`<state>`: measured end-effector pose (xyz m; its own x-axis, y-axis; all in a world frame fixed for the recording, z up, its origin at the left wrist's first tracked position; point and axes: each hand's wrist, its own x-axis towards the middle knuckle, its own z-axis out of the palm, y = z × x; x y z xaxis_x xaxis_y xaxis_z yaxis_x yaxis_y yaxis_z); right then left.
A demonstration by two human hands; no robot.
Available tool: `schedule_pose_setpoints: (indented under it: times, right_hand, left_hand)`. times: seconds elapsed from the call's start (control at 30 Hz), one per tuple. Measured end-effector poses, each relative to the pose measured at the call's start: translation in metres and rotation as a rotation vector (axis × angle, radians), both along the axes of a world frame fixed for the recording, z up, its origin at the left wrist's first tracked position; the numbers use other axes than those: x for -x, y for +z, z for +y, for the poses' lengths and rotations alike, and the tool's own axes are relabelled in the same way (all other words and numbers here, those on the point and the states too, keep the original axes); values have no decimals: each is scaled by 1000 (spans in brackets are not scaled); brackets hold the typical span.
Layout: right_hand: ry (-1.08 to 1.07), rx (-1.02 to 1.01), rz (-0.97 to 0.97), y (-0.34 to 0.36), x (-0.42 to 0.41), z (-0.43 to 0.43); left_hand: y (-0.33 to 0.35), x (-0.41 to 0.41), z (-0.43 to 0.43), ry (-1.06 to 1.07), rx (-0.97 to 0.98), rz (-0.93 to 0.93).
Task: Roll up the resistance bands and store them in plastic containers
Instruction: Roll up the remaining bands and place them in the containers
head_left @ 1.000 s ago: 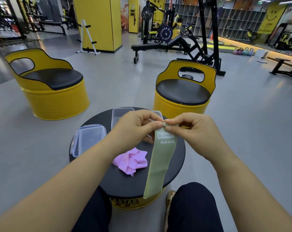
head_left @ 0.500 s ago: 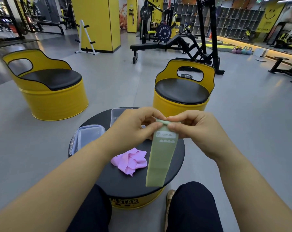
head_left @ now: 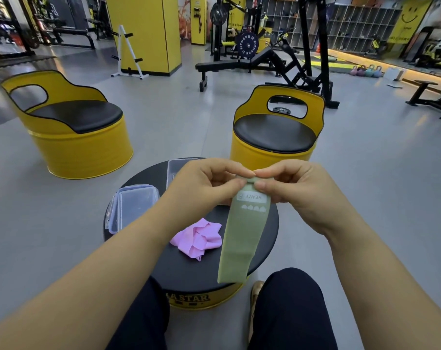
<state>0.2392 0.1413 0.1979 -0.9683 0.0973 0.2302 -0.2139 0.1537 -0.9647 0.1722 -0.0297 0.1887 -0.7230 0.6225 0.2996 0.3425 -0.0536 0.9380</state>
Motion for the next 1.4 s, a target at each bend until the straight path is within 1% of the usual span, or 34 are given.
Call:
schedule_pose_setpoints:
  times: [0.23, 0.4, 0.57, 0.83, 1.03, 1.17, 1.27, 1.4]
  right_hand:
    - [-38, -21, 36, -6, 1, -2]
    - [-92, -121, 49, -10, 2, -3]
    - [-137, -90, 32, -14, 2, -8]
    - [-179, -141, 30, -19, 6, -15]
    - [-149, -45, 10, -19, 5, -10]
    - [-141, -5, 7, -20, 5, -9]
    - [-125, -8, 16, -20, 5, -7]
    - [-124, -46, 27, -21, 4, -8]
  left_hand:
    - [-5, 0, 5, 48, -15, -65]
    - [-8, 3, 5, 59, 18, -125]
    - [-12, 4, 5, 101, -10, -59]
    - [-14, 4, 8, 156, -55, -30]
    - [-15, 4, 9, 131, -80, -89]
    - [-16, 5, 6, 106, -42, -119]
    - [-16, 6, 5, 104, -4, -177]
    - [-16, 5, 5, 105, 14, -149]
